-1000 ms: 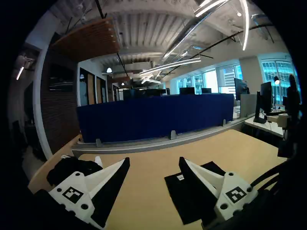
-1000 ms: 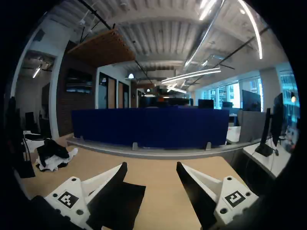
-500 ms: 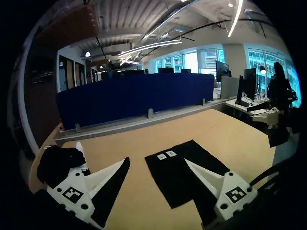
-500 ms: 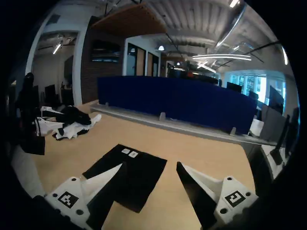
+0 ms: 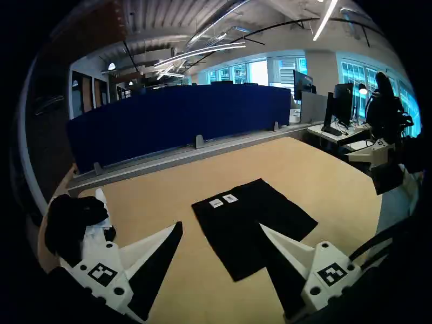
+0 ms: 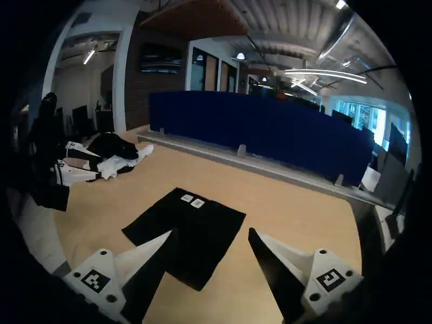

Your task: Fold towel

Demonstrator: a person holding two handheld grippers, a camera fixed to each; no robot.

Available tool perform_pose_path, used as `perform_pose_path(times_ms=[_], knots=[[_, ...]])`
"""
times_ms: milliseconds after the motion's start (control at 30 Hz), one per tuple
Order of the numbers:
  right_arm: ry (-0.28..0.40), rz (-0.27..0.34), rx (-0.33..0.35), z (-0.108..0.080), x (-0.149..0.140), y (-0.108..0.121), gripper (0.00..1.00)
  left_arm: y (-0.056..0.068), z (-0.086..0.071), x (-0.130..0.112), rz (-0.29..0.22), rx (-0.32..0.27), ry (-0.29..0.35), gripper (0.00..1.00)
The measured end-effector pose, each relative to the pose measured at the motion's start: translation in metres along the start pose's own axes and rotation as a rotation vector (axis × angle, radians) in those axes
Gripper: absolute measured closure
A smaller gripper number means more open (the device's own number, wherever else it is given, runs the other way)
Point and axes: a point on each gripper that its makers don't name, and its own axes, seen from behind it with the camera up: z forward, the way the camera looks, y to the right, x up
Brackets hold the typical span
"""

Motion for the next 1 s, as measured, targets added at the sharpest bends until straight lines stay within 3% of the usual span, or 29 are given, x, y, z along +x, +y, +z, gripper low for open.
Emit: perform_pose_path(times_ms=[300, 733, 1000], knots=[[-0.063, -0.011, 0.024, 0.022, -0.038, -0.009, 0.0, 0.015, 0.017, -0.046, 0.023, -0.061, -0.081, 0.05], [-0.148, 0.005, 0.062, 0.062, -0.103, -0.019, 0.0, 0.037, 0.057, -0.121, 0.058, -0.153, -0.222, 0.05], [-0.212, -0.013, 0.091, 0.077, -0.143, -0.027, 0.0, 0.039, 0.074, -0.152, 0.073, -0.177, -0.293, 0.05]])
